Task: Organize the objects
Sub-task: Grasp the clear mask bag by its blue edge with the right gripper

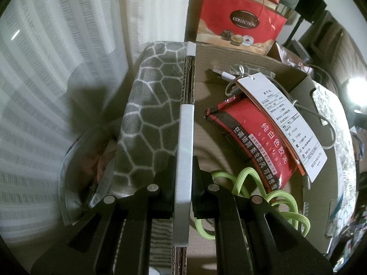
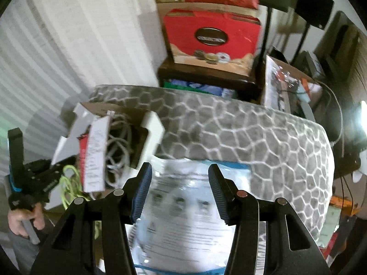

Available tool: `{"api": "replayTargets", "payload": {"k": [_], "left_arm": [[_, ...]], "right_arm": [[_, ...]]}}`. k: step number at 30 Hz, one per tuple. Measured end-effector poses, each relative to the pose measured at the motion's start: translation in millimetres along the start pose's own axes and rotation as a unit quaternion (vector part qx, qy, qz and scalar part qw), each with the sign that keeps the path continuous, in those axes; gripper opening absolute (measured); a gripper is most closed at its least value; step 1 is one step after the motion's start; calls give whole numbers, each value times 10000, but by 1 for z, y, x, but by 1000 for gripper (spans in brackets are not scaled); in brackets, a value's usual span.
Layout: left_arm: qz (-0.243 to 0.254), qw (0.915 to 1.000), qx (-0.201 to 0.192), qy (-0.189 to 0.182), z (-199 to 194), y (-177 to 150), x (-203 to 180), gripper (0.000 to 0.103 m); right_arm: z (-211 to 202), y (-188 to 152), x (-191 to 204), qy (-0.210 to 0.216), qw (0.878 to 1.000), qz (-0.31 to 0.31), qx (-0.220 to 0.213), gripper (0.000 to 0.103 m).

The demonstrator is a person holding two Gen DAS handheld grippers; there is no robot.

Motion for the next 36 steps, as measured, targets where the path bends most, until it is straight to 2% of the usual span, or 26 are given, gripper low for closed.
{"api": "replayTargets", "payload": {"k": [16,22,29,36], "left_arm": [[21,10000,7,21,1,-1,2,10],[31,10000,8,35,1,-2,2,10],[30,10000,8,37,1,-2,2,10],[28,10000,8,37,1,-2,2,10]], "right_arm": [[13,-68,-73,7,9987,432,281,52],[21,-97,-81,172,9977,487,443,52],[25,-114,-77,400,9963,518,560,52],[29,-127,-64,819,9926,552,706,41]]}}
Point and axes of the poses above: each gripper's, at about its wrist camera, not at the fingertips, and z roughly the way its jaws point, x to its left, y to its top, the point moved 9 cm from there along z, roughly the way its jaws point, and after that the axes turned 8 degrees about -y, right-handed, at the moved point
